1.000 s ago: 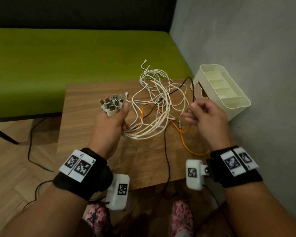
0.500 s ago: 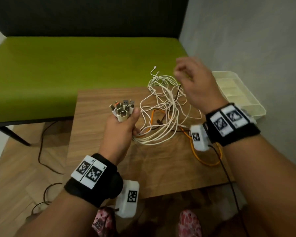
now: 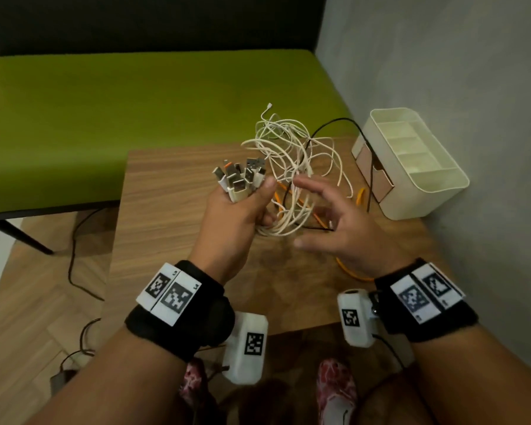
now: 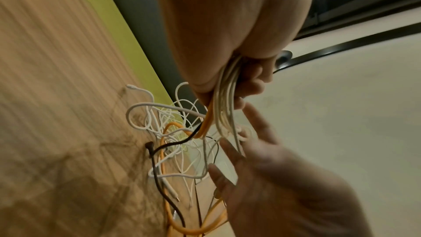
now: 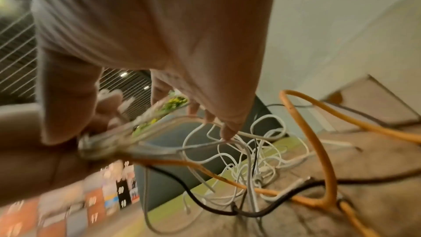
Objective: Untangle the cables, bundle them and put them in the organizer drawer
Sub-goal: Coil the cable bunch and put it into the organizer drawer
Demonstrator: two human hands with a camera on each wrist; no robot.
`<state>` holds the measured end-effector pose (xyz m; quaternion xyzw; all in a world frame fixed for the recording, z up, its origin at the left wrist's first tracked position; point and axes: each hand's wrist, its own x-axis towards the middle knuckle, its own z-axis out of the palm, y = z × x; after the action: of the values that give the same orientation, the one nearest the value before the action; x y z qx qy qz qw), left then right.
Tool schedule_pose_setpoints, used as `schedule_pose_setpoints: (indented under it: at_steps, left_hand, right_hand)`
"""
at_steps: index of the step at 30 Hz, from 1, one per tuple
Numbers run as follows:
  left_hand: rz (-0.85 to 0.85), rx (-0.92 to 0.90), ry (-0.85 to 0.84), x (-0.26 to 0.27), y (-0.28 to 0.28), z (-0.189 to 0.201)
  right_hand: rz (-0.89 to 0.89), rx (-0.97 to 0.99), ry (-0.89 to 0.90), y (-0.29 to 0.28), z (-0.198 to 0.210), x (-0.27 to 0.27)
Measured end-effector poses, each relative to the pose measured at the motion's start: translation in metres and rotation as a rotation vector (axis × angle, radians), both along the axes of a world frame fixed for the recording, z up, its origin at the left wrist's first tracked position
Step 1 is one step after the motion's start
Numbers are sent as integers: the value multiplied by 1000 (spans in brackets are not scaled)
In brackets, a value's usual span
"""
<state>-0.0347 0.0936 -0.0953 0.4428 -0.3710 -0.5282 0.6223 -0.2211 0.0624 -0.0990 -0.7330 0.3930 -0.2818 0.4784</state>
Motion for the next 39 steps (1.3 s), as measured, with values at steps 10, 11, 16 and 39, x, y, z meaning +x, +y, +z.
schedule_pose_setpoints:
  at_steps: [10, 11, 16, 39]
  left_hand:
    - [-239, 6, 184, -16, 1, 7]
    - [-211, 6, 151, -15, 0, 5]
    - [-104, -16, -140, -6, -5, -2]
    - [-384, -164, -220, -24, 1, -5]
  right_hand:
    - [78, -346, 469, -13, -24, 26]
    - [75, -342, 585, -14, -19, 24]
    - [-69, -206, 625, -3, 39, -4]
    - [8, -47, -260, 3, 44, 2]
